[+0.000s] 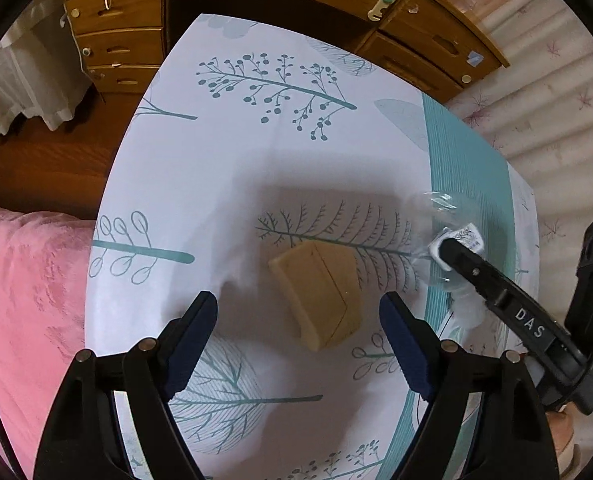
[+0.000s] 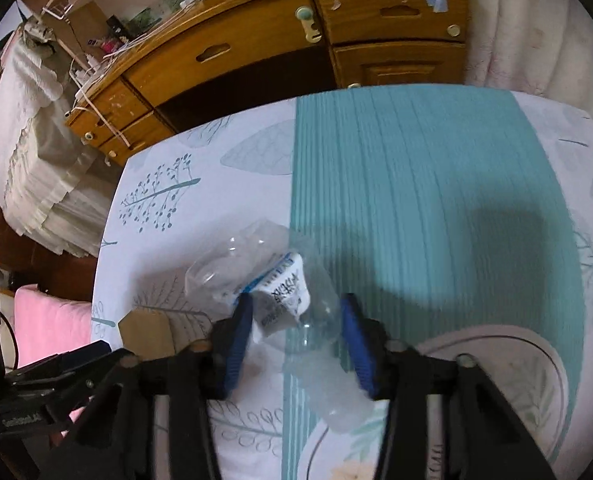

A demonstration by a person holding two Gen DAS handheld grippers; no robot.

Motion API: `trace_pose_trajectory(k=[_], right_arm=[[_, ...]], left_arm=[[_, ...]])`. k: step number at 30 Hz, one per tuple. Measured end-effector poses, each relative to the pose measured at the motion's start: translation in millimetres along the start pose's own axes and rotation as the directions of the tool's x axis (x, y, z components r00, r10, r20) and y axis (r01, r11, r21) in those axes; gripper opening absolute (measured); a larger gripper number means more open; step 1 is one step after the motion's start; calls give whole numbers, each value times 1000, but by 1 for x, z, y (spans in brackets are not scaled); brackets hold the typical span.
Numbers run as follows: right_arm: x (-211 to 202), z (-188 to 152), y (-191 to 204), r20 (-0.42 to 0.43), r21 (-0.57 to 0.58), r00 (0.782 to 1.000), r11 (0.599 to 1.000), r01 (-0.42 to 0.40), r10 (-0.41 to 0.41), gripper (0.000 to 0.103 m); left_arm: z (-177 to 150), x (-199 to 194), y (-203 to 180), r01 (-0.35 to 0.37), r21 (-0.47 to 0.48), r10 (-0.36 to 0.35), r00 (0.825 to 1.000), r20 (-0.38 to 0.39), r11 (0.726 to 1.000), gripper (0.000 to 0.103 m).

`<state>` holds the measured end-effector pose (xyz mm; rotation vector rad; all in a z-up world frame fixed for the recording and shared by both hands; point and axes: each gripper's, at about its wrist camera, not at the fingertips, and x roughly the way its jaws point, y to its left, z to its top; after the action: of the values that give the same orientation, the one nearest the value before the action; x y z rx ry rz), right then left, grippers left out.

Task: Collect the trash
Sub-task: 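Grasp the beige block with the left tool while the right tool grasps the clear plastic bottle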

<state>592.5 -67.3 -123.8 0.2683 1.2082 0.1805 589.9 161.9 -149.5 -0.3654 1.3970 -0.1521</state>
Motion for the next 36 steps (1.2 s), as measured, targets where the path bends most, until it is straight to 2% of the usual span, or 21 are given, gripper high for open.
trace_pose_trajectory(k=[2, 4, 8, 12, 14, 19, 24, 26, 29, 32, 36], right_arm=[[0, 0, 2, 3, -11, 1000, 1000, -3, 3, 37], [-2, -3, 6, 9, -41, 1000, 999, -2, 2, 35], [-9, -14, 8, 26, -53, 1000, 998, 15, -14, 33], [-17, -24, -8, 57, 54, 998, 998, 19, -22, 31], [-20, -30, -16, 71, 107, 997, 994, 15, -23, 31], [-25, -46, -21, 83, 177, 997, 984, -16, 2, 30], [-27, -58, -18, 79, 188, 997, 982, -37, 23, 30], [-27, -60, -17, 78, 192, 997, 981, -42, 28, 29], [-29, -64, -17, 78, 202, 996, 978, -54, 39, 29], [-29, -67, -17, 70, 211, 996, 975, -69, 55, 28], [-28, -68, -17, 53, 197, 996, 977, -87, 78, 28]], left_arm=[[1, 0, -3, -10, 30, 10, 1000, 1, 1000, 82], [1, 0, -10, -15, 102, 15, 1000, -3, 995, 82], [0, 1, -21, -6, 263, 14, 999, -29, 965, 82], [-4, 2, -31, 29, 423, 2, 997, -72, 906, 82], [-6, 1, -36, 27, 492, 6, 998, -67, 870, 82], [-11, 6, -47, -2, 654, 43, 998, -47, 756, 82], [-10, 18, -53, -22, 739, 76, 996, -39, 673, 82], [-8, 21, -54, -35, 755, 91, 995, -33, 655, 79], [-6, 29, -58, -24, 769, 105, 993, -57, 639, 67], [-4, 32, -60, -24, 780, 110, 992, -59, 626, 67], [-7, 37, -69, -41, 810, 122, 992, -37, 585, 63]])
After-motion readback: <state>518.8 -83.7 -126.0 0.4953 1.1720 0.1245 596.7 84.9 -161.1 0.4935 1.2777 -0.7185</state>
